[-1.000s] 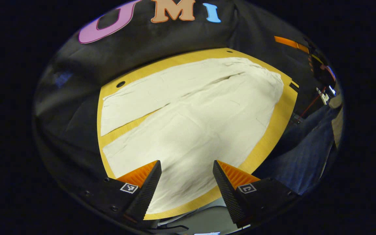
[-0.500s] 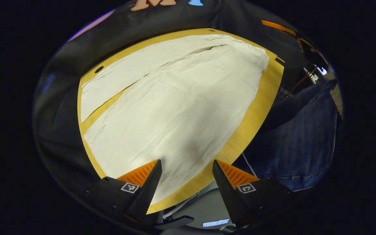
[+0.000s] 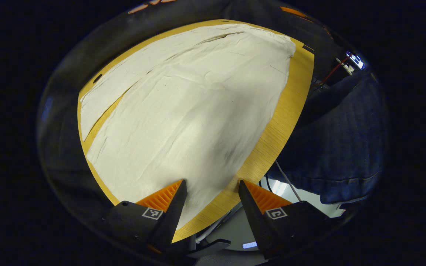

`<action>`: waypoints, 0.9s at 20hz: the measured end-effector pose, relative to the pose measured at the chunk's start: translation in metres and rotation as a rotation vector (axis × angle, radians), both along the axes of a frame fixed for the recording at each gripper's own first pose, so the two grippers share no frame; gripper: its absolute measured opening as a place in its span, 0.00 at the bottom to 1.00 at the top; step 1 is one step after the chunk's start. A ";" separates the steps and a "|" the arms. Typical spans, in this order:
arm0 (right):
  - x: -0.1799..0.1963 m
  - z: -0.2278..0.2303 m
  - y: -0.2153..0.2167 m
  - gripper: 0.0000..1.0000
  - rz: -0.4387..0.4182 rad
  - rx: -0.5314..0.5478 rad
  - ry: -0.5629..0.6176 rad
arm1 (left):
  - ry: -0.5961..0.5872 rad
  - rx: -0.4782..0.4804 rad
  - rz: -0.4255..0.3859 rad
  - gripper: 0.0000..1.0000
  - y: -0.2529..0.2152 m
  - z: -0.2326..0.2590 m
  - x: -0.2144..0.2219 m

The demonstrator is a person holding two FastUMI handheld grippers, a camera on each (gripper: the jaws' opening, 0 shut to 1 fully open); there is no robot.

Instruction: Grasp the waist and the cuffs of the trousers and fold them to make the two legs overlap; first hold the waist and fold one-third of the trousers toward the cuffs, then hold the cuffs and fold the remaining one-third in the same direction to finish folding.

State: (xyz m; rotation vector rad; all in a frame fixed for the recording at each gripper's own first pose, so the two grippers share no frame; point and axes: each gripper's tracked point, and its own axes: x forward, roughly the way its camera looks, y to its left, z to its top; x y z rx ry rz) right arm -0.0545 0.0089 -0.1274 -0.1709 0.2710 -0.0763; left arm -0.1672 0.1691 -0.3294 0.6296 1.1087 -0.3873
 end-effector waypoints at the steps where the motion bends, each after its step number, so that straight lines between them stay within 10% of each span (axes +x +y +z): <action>1: 0.000 -0.001 -0.002 0.97 -0.003 0.001 0.002 | 0.009 -0.006 0.005 0.83 0.000 -0.001 0.000; 8: -0.007 -0.017 -0.022 0.98 -0.007 -0.001 0.053 | 0.050 0.029 -0.034 0.75 -0.005 0.000 0.000; 13: -0.001 -0.025 -0.041 0.98 0.003 0.014 0.088 | 0.052 0.053 -0.034 0.18 -0.011 -0.002 0.006; 18: 0.007 -0.050 -0.058 0.98 0.086 -0.047 0.175 | 0.074 0.068 -0.045 0.00 -0.010 -0.001 0.007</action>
